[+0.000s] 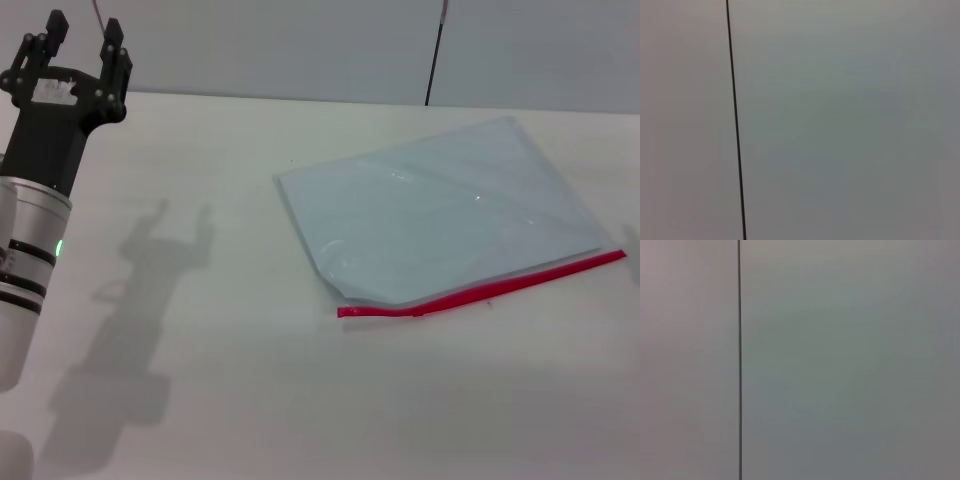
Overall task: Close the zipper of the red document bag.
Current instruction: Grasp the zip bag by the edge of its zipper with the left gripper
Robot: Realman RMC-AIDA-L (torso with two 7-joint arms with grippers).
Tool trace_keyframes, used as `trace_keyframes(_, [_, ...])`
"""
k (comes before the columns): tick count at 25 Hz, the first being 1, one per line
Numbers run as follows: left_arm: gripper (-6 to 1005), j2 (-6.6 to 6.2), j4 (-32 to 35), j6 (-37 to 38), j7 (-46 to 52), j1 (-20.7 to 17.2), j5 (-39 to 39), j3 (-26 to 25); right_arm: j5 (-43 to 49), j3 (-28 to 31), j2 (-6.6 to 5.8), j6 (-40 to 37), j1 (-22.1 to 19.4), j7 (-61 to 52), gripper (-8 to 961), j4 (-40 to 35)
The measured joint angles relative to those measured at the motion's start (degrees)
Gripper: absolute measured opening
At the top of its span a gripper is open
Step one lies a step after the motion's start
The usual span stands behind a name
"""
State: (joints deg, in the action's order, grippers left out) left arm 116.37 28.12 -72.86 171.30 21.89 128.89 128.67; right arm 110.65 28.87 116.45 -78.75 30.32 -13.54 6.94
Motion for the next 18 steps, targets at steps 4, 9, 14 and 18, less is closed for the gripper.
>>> trace_keyframes(4, [547, 0.00, 0.00, 0.00, 0.00, 0.00, 0.03, 0.00, 0.00, -0.03, 0.00, 0.00, 0.01, 0.00, 710, 0.00])
trace_keyframes(9, [546, 0.00, 0.00, 0.00, 0.00, 0.00, 0.04, 0.00, 0.00, -0.04, 0.00, 0.00, 0.01, 0.00, 710, 0.00])
trace_keyframes(14, [547, 0.00, 0.02, 0.33, 0.03, 0.00, -0.03, 0.25, 0.00, -0.04, 0.00, 0.00, 0.00, 0.00, 709, 0.00])
trace_keyframes(18, [545, -0.28, 1.58, 4.93, 0.15, 0.46, -0.08, 0.96, 0.00, -0.04, 0.00, -0.01, -0.18, 0.00, 709, 0.00])
